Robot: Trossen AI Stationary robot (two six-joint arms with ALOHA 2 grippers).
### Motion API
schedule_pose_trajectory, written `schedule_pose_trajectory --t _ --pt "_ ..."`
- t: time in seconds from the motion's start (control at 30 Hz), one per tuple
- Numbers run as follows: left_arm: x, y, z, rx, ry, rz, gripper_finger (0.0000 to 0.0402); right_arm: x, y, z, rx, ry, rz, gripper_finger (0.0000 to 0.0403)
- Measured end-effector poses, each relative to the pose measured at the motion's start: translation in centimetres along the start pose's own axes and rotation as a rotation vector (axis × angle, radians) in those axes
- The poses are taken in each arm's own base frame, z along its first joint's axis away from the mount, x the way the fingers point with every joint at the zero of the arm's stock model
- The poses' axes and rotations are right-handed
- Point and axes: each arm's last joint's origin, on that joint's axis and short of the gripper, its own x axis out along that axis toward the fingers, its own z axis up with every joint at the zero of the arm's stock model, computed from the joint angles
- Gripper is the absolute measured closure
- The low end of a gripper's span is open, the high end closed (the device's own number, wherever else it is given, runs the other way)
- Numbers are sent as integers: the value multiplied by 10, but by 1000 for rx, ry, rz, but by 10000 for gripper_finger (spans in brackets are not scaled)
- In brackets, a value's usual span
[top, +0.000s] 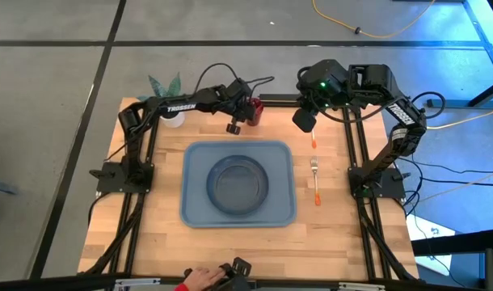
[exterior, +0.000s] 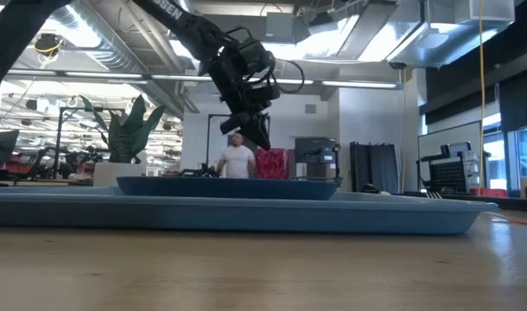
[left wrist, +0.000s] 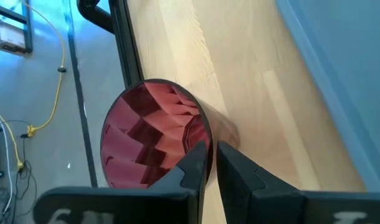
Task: Pick and place plate/cup/fork/spoon on tray
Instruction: Put the red cup on the blue tray, to the top left of the dark blue plate
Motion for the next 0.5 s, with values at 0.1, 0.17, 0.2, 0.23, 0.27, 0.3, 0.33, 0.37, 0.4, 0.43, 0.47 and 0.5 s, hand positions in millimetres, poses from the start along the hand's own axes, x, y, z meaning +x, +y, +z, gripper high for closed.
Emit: schedule_pose_trajectory --t 0.1,0.17,0.2,0.23,0.27,0.3,0.33,0.37,0.4,0.43,0.47,0.5 --pt "7 -4 -4 6 23 -37 372 0 0 0 1 0 0 341" --pt "12 -5 -5 23 35 -38 372 0 0 0 12 0 0 341" --pt "15 -7 -7 24 54 -45 372 0 0 0 21 0 0 341" --pt "17 -7 -7 25 60 -38 372 0 0 0 25 0 0 341" --pt "19 -6 -7 26 59 -23 372 0 0 0 26 -1 -3 341" --pt "19 -6 -7 31 62 -20 372 0 0 0 26 -1 -5 341" --pt "18 -6 -7 39 62 -19 372 0 0 0 26 -2 -6 341" --pt "18 -6 -7 52 66 -17 372 0 0 0 26 -2 -7 341" --pt "18 -6 -7 67 69 -17 375 0 0 0 26 -2 -7 341" --pt "18 -7 -6 78 77 -15 380 0 0 0 26 -2 -7 341" --pt "18 -8 -6 84 85 -10 387 0 0 0 26 -2 -8 341" --pt "18 -8 -5 86 87 -5 392 0 0 0 25 -2 -8 341"
